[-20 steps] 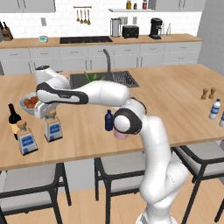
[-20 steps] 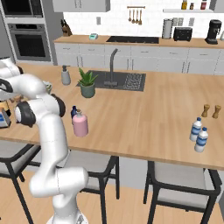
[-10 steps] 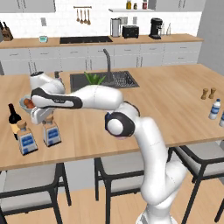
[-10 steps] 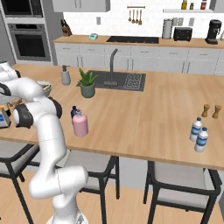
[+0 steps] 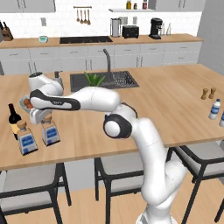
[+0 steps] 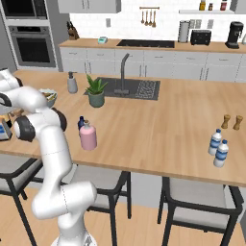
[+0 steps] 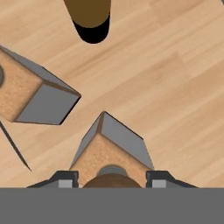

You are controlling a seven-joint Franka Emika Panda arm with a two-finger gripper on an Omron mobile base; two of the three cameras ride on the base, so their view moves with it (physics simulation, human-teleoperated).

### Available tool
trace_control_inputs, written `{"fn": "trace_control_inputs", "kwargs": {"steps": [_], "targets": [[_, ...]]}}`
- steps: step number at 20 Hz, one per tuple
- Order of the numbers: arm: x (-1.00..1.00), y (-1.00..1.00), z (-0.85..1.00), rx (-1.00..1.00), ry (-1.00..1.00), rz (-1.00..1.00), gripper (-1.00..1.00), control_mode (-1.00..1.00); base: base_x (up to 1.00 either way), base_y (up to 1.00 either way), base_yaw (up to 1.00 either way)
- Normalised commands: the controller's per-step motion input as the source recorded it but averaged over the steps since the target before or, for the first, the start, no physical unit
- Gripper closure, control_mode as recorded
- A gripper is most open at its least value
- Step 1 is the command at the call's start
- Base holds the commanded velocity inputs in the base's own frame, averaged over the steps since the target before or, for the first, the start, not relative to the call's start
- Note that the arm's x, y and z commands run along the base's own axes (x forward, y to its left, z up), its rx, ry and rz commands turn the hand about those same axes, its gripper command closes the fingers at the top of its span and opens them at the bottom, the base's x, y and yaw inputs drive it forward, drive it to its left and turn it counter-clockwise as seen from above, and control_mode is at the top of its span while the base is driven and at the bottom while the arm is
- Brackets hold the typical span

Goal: Move the plastic bottles in the middle to the plastics group, and the glass bottles in the middle to the glass group.

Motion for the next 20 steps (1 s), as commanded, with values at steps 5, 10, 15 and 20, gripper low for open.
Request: {"fn": "trace_control_inputs", "kwargs": {"steps": [5, 10, 15, 20], "targets": [[0.31, 0.15, 0.00, 0.00, 0.00, 0.00, 1.00, -1.00, 0.00, 0.00, 0.00], [0.14, 0.09, 0.00, 0.00, 0.00, 0.00, 1.00, -1.00, 0.00, 0.00, 0.00], [-0.07, 0.00, 0.00, 0.00, -0.01, 0.00, 1.00, -1.00, 0.00, 0.00, 0.00], [-0.04, 0.00, 0.00, 0.02, -0.03, 0.00, 1.00, -1.00, 0.00, 0.00, 0.00]]}}
